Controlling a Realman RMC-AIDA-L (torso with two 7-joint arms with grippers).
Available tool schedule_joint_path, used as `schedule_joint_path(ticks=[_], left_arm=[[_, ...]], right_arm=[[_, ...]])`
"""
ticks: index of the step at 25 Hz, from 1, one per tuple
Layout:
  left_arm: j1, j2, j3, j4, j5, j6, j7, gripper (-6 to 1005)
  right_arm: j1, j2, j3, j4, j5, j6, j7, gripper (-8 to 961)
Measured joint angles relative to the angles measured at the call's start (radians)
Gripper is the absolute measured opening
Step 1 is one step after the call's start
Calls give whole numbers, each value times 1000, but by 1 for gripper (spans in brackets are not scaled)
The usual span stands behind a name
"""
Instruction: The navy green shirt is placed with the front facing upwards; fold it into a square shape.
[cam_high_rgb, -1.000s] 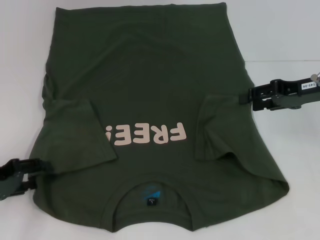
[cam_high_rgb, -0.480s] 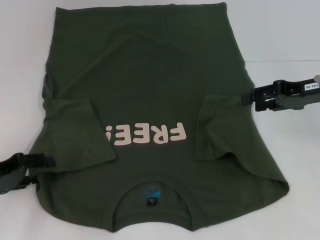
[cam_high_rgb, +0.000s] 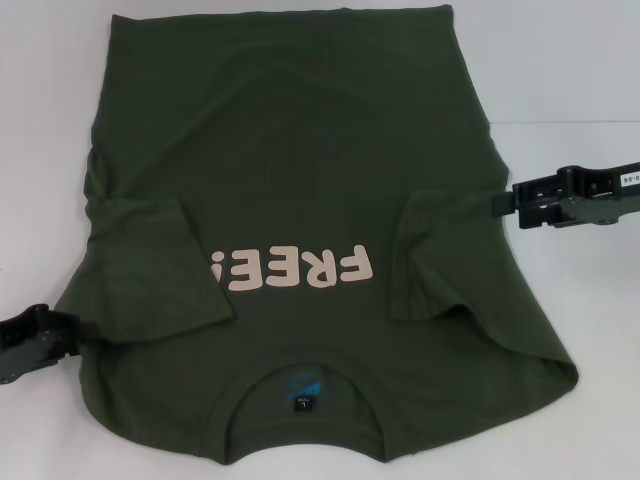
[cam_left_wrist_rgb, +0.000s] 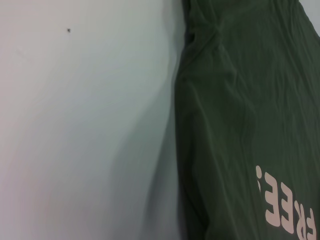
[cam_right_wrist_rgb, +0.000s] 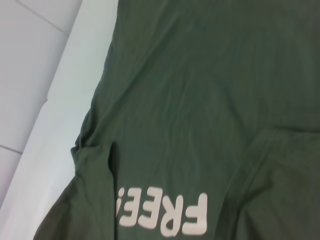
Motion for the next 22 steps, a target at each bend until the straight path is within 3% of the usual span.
schedule_joint_path(ticks=[5, 14, 22], left_arm=[[0, 0, 0, 1, -3, 5, 7, 151], [0, 10, -10, 14, -19, 37, 36, 65], [-13, 12, -7, 23, -54, 54, 54, 45]], right_arm=[[-5, -16, -2, 0, -5, -60, -35, 632], [-68, -54, -35, -14, -82, -164, -66, 631], [-115, -41, -37, -41, -152, -167, -82, 631]])
